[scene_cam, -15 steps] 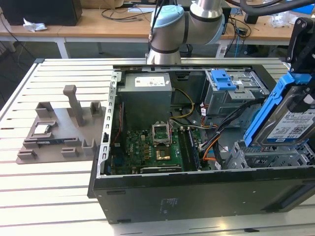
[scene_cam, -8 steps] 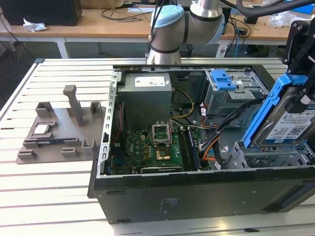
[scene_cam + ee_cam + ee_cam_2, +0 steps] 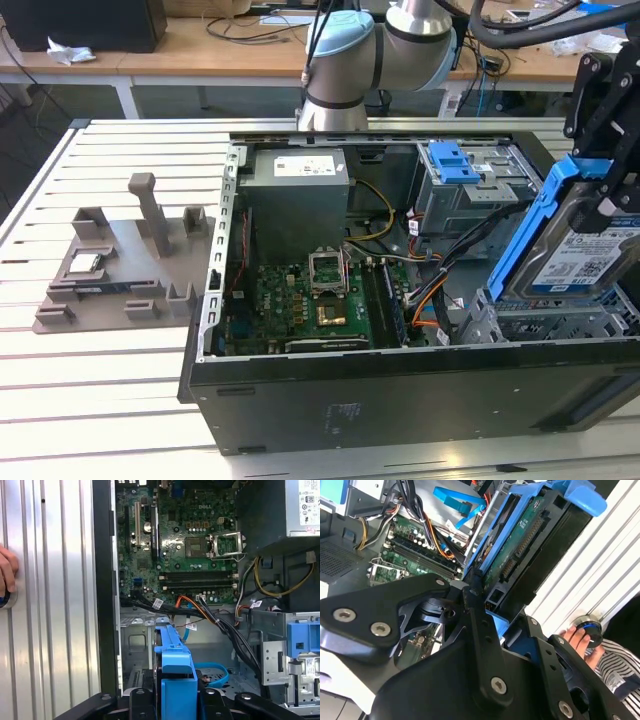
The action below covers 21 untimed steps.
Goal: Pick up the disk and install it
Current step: 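Insert the disk into the insertion slot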
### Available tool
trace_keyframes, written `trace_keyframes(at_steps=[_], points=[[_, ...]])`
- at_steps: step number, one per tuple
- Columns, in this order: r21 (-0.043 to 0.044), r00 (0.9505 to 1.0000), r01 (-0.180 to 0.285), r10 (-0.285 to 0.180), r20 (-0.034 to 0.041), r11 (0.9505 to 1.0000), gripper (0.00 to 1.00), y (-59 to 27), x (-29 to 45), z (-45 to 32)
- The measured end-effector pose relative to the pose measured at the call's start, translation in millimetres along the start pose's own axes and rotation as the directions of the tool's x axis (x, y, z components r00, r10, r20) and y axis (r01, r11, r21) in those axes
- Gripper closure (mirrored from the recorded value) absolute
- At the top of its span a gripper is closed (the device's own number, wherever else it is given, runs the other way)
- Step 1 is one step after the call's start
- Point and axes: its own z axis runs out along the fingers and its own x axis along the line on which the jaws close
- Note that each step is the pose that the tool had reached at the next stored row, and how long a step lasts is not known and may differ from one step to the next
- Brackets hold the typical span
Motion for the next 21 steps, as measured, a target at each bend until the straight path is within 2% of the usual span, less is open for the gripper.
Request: trace_keyframes(at_steps=[15,21], points=[[-0.0003,1.0000,0.000,0.000,0.0002,1.0000,0.63,-0.1,0.7,27.4],[-0.0004,1.0000,0.000,0.000,0.0001,1.0000,0.63,0.0,0.9,36.1]])
